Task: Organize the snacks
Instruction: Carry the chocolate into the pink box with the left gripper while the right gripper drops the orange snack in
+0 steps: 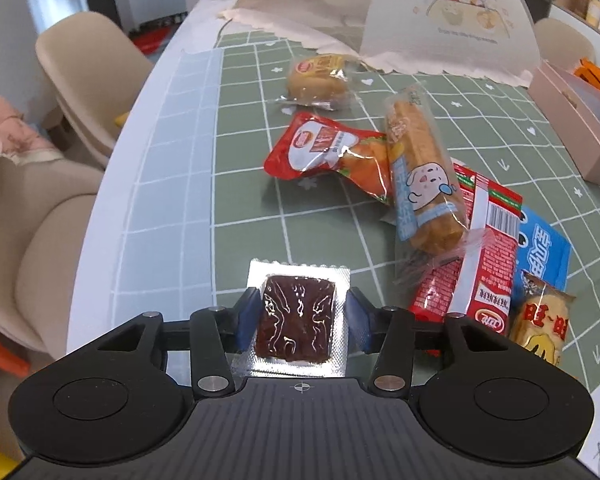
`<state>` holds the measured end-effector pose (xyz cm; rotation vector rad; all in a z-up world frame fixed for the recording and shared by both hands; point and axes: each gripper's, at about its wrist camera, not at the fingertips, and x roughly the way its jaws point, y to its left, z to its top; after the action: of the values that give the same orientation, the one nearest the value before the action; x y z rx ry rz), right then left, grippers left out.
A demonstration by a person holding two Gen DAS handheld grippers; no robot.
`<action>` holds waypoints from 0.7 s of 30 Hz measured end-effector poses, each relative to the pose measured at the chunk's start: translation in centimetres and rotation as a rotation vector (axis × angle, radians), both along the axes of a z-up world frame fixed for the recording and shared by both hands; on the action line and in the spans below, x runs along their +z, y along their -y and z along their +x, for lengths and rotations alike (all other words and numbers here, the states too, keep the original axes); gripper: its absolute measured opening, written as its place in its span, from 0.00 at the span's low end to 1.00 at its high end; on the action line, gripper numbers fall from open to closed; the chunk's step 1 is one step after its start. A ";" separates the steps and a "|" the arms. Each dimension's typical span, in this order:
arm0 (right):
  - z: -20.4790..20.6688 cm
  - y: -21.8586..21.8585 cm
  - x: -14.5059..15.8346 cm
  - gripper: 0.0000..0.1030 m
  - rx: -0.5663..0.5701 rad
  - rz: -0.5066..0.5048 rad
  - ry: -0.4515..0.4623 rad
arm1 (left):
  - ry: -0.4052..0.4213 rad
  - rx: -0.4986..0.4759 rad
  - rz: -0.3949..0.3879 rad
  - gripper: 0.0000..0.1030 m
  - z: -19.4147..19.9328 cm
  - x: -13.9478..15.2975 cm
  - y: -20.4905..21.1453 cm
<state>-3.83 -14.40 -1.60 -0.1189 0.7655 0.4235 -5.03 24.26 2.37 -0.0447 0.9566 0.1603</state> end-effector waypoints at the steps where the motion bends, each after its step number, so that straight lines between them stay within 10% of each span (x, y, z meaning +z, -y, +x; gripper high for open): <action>1: 0.3 -0.1 0.2 0.95 0.005 -0.010 -0.022 | -0.006 0.010 -0.001 0.42 0.0 0.1 -0.2; 4: 1.2 0.1 1.6 0.69 0.022 0.023 -0.087 | -0.007 0.044 -0.050 0.42 -1.3 1.1 -0.6; 9: 2.5 -0.3 2.7 0.56 0.026 0.042 -0.087 | 0.069 0.014 -0.140 0.41 -5.5 5.2 2.1; 13: 3.0 -2.2 2.2 0.21 0.098 -0.075 -0.086 | 0.050 -0.185 -0.227 0.42 -6.5 7.2 8.6; 21: 1.4 5.0 11.7 0.19 0.083 0.010 0.054 | 0.283 -0.486 -0.212 0.42 -2.8 17.2 18.6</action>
<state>-2.46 -19.38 10.15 -0.1529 0.7069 0.5006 -7.81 5.68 19.53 -0.0277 0.6748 -0.3882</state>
